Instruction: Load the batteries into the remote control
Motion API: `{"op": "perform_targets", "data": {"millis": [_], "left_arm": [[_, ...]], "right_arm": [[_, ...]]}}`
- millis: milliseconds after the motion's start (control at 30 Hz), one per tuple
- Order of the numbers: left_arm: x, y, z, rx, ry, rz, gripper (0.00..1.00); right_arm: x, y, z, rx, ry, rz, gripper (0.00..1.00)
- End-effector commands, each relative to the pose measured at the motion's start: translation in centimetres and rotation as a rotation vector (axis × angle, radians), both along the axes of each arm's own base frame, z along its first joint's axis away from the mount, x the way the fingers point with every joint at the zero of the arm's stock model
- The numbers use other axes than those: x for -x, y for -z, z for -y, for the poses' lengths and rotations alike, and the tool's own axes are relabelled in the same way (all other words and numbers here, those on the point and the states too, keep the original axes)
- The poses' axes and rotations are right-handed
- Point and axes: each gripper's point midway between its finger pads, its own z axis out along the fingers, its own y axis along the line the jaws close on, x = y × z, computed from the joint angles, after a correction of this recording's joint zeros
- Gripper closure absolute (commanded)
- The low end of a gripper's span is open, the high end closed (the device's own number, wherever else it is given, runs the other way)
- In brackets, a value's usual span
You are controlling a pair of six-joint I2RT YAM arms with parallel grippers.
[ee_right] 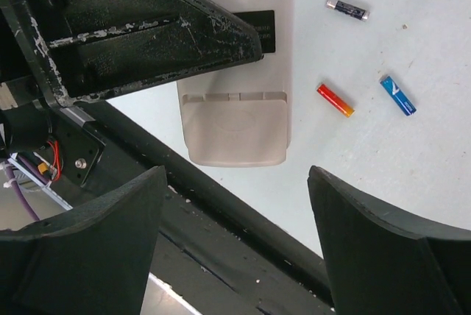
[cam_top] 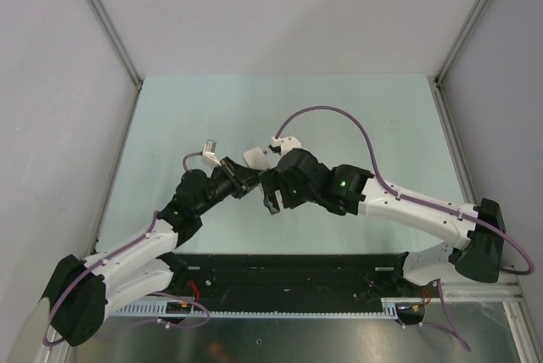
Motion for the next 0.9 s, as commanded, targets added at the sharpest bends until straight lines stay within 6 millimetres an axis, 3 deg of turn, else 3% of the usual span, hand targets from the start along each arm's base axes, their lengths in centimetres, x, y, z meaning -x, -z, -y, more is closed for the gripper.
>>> {"op": "perform_targets", "data": {"millis": [0, 267, 733, 867], "left_arm": [[-0.18, -3.53, 0.41, 0.056, 0.02, 0.089, 1.0], [-0.18, -3.64, 0.36, 0.059, 0.019, 0.09, 1.0], [-0.07, -3.85, 0.31, 0.065, 0.02, 0.095, 1.0], [-0.05, -3.87, 0.27, 0.065, 0.019, 0.096, 1.0]], "right_arm": [[-1.29, -2.5, -1.16, -0.065, 0.017, 0.057, 0.2], [-1.47, -2.74, -1.37, -0.077, 0.007, 0.063, 0.34], [-1.22, -1.92, -1.52, -0.055, -0.013, 0.046, 0.38], [-1.29, -1.98, -1.49, -0.057, -0.018, 0.045, 0.43]]}}
